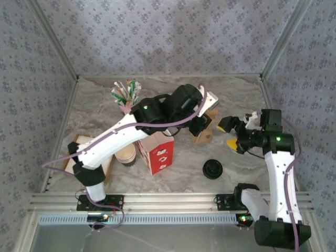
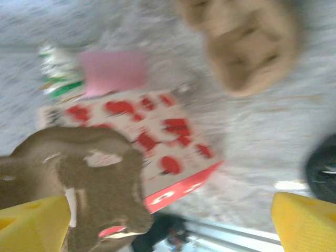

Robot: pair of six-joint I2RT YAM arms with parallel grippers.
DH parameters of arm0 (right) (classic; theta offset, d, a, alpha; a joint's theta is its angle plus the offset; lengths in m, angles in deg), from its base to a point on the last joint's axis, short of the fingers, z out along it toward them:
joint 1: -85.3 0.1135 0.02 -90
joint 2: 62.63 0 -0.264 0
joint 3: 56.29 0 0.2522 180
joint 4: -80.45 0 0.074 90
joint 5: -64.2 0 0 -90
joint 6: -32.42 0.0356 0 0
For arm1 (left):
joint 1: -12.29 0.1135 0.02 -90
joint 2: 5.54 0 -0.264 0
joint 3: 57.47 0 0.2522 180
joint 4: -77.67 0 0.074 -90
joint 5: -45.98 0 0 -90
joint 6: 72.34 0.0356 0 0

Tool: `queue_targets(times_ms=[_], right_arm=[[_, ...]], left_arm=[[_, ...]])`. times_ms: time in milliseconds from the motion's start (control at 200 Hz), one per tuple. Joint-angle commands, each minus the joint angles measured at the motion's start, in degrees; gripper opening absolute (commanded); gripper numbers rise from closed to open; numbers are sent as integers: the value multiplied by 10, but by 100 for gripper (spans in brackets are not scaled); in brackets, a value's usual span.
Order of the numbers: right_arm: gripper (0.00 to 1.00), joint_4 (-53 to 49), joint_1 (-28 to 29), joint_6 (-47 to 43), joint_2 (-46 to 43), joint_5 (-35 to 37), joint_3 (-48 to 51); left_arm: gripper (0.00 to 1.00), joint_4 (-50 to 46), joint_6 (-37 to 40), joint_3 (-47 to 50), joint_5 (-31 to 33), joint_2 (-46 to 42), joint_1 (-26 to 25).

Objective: Pack the takeout coffee

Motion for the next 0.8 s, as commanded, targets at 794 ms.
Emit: queue_targets(times_ms=[794], right_arm=[[100, -61, -65, -26, 20, 142, -10]], left_arm=[[8, -194, 77, -41, 140, 212, -42]])
